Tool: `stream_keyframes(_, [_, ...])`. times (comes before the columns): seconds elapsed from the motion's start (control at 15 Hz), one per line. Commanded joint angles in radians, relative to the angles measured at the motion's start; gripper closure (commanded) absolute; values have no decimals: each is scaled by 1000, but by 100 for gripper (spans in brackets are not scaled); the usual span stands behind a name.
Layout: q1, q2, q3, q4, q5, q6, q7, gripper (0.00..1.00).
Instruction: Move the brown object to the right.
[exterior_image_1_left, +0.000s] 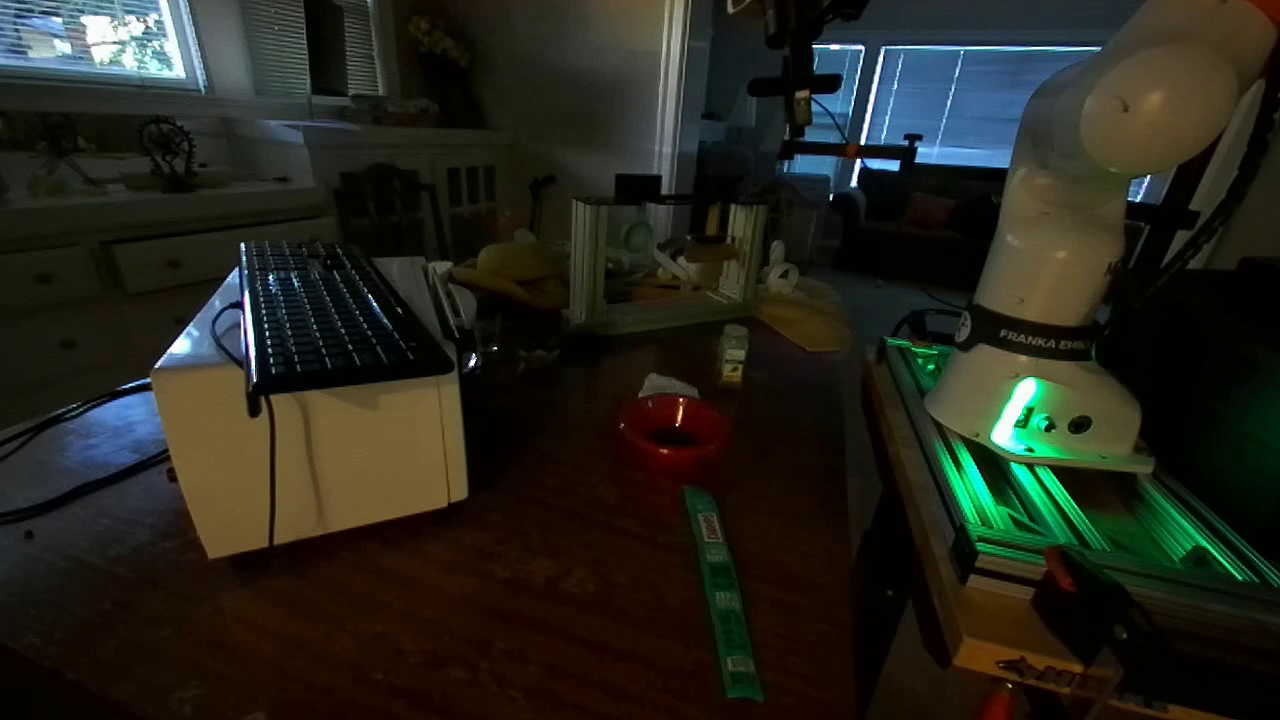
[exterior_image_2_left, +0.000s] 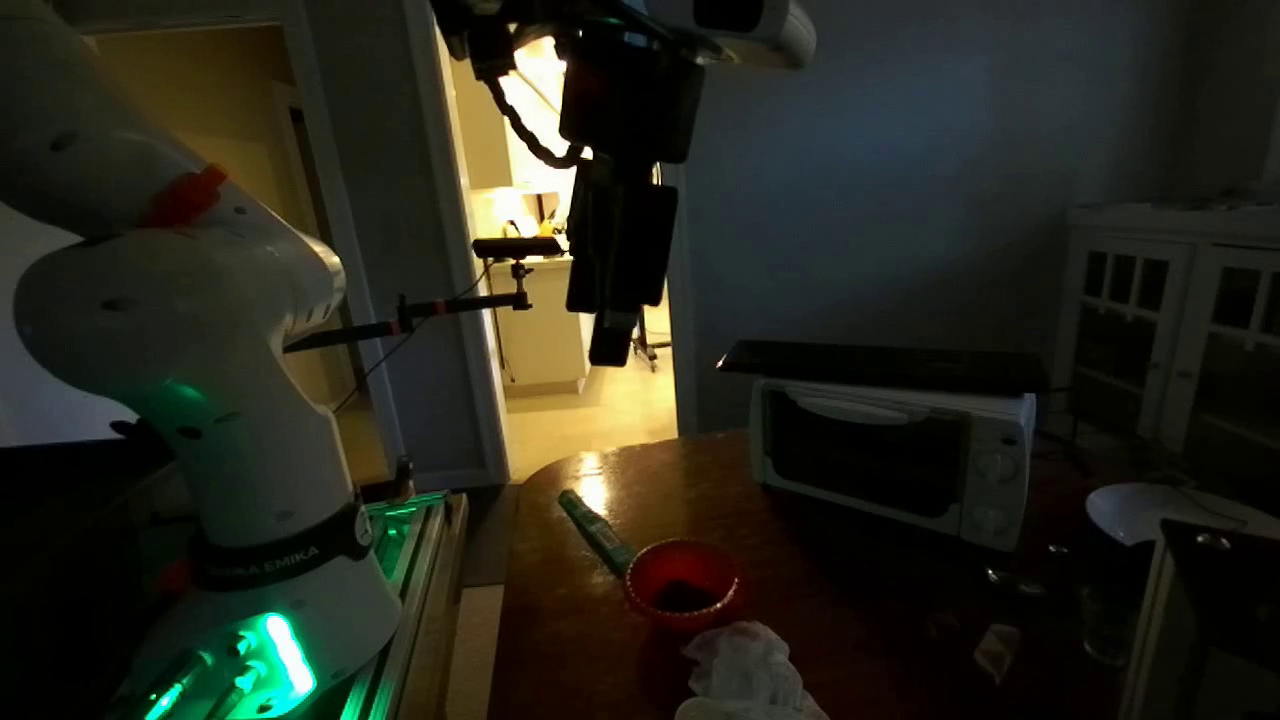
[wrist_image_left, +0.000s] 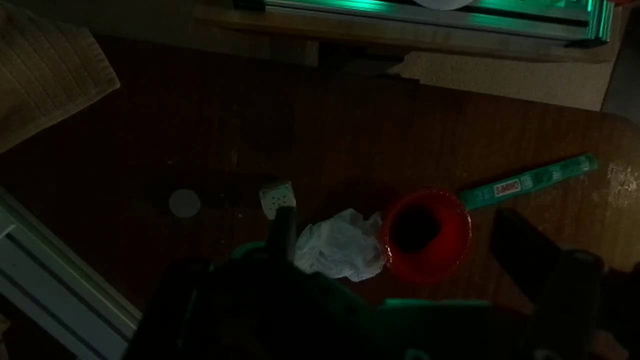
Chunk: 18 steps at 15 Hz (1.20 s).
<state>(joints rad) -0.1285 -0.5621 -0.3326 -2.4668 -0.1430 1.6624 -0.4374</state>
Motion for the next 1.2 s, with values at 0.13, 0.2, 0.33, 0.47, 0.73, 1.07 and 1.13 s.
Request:
stream_keyframes(0.13, [21,52,25,-12,34,118,-6,0])
stream_keyframes(0.2, [26,63,34,-22,39,161,-1,0])
stream_keyframes(0.33, [41,101,53,-40,54,263,2,0])
stream_keyframes(0.47, [52,141,73,-69,61,393,8,0])
stream_keyframes(0.73, [68,240,107,-109,69,669,16,0])
stream_keyframes(1.07, [90,383,132,-116,131,915,18,0])
stream_keyframes(1.13, [95,409,136,-109,148,931,13,0])
